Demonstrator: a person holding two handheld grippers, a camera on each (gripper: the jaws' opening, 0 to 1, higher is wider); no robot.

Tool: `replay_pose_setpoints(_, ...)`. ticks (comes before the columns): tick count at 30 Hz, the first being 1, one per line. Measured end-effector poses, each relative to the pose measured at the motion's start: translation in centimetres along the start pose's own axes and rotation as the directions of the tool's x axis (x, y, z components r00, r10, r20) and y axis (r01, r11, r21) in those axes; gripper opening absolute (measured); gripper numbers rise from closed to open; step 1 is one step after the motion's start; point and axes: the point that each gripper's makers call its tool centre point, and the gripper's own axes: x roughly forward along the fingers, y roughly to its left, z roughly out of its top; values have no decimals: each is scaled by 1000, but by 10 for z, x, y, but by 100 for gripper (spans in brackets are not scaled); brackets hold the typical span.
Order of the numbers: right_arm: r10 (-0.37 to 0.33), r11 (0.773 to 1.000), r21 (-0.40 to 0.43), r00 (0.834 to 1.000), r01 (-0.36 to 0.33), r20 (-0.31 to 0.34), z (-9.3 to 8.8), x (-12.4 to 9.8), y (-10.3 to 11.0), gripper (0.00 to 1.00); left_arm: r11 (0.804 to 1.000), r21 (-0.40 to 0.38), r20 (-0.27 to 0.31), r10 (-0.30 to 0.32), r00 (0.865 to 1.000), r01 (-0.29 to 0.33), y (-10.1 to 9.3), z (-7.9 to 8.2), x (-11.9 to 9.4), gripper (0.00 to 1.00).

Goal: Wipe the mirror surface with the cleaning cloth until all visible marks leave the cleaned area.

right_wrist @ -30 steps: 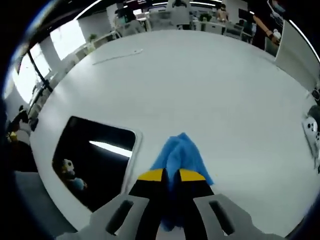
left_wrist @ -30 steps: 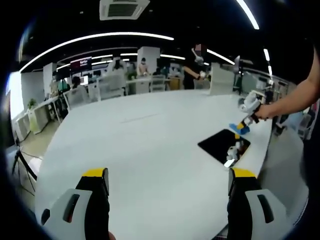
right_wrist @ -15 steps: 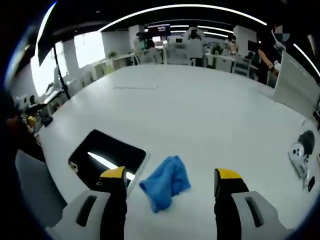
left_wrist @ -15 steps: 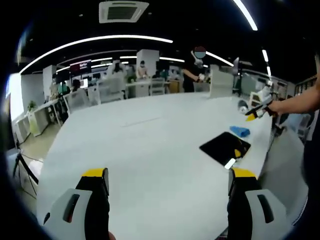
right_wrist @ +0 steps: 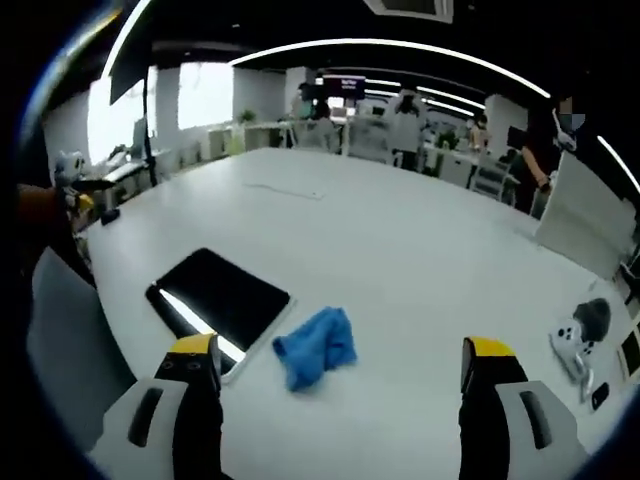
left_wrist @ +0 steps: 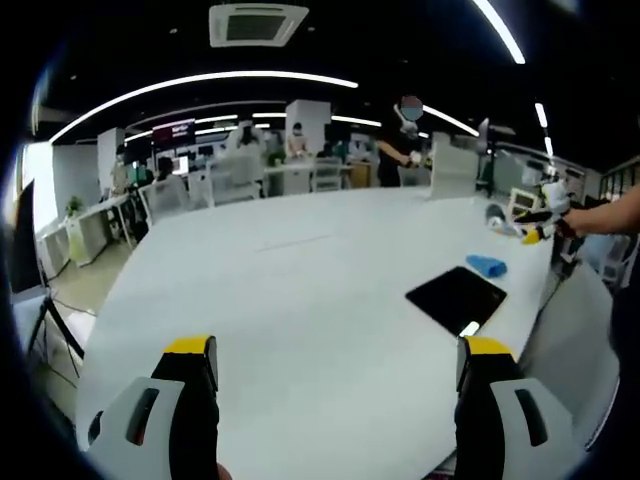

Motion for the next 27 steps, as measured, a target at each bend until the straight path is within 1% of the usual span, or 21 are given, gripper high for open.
replay_pose_setpoints(1,46,999,7,998,-47,37,5,0,9,100,1000,16,-9,2,1000,-1,-3,0,-2,100)
replay_pose_setpoints(3,85,996,-7,993,-85,88,15,-2,20,100,1000,15,-9,11,1000,-11,-7,2,-8,100)
replay_pose_setpoints(4,82,997,2,994,-82,69,11,-2,21,100,1000,3,-11,10,1000,-10,-10,2,-11,100)
replay_pose_setpoints(5,84,996,15,994,-85,66,10,-1,22,100,1000,0,-14,7,1000,-7,-14,2,-14,100)
replay_pose_setpoints(7,99,995,15,993,-100,58,5,4,23,100,999,15,-16,35,999,-35,-16,3,-20,100)
replay_pose_setpoints(9,120,992,19,991,-121,52,-4,11,25,100,998,35,-23,43,999,-43,-20,7,-25,100)
replay_pose_setpoints(10,125,991,34,991,-126,41,-10,14,24,100,998,58,-32,41,999,-39,-22,9,-28,100)
replay_pose_setpoints(11,140,987,74,990,-141,19,-17,17,25,100,996,75,-47,48,998,-45,-23,12,-35,100)
replay_pose_setpoints(12,157,982,107,988,-156,0,-21,18,27,100,996,74,-52,55,997,-51,-22,14,-39,100)
replay_pose_setpoints(13,176,978,109,984,-176,3,-19,18,30,100,996,77,-55,56,997,-51,-21,19,-43,100)
replay_pose_setpoints(14,181,980,78,983,-182,18,-15,17,31,100,995,90,-49,56,997,-51,-20,23,-45,100)
replay_pose_setpoints(15,186,982,7,982,-186,16,-14,18,32,100,993,96,-29,66,997,-63,-15,27,-45,100)
replay_pose_setpoints(16,178,984,-2,984,-178,3,-17,17,32,100,995,78,-26,70,997,-68,-10,26,-44,100)
replay_pose_setpoints(17,173,985,19,985,-173,4,-19,15,36,100,996,57,-28,72,997,-70,-1,22,-40,100)
replay_pose_setpoints(20,123,990,64,992,-122,-11,-31,12,40,100,995,81,-28,65,997,-63,13,15,-26,100)
replay_pose_setpoints(21,101,991,95,995,-99,-13,-34,12,41,100,995,87,-23,57,998,-55,17,13,-22,100)
replay_pose_setpoints(22,92,989,119,996,-90,-17,-38,14,45,100,995,89,0,36,999,-36,23,13,-17,100)
replay_pose_setpoints(23,87,989,118,996,-85,-15,-39,14,48,100,996,85,12,25,1000,-26,25,13,-14,100)
replay_pose_setpoints(25,42,998,47,999,-41,-18,-38,15,52,100,998,65,40,-2,999,0,35,12,-10,100)
replay_pose_setpoints(26,27,999,24,999,-27,-31,-40,15,54,100,999,38,55,-10,998,8,39,11,-10,100)
replay_pose_setpoints(27,0,999,32,998,2,-61,-45,11,56,100,1000,5,43,-7,999,7,47,7,-12,100)
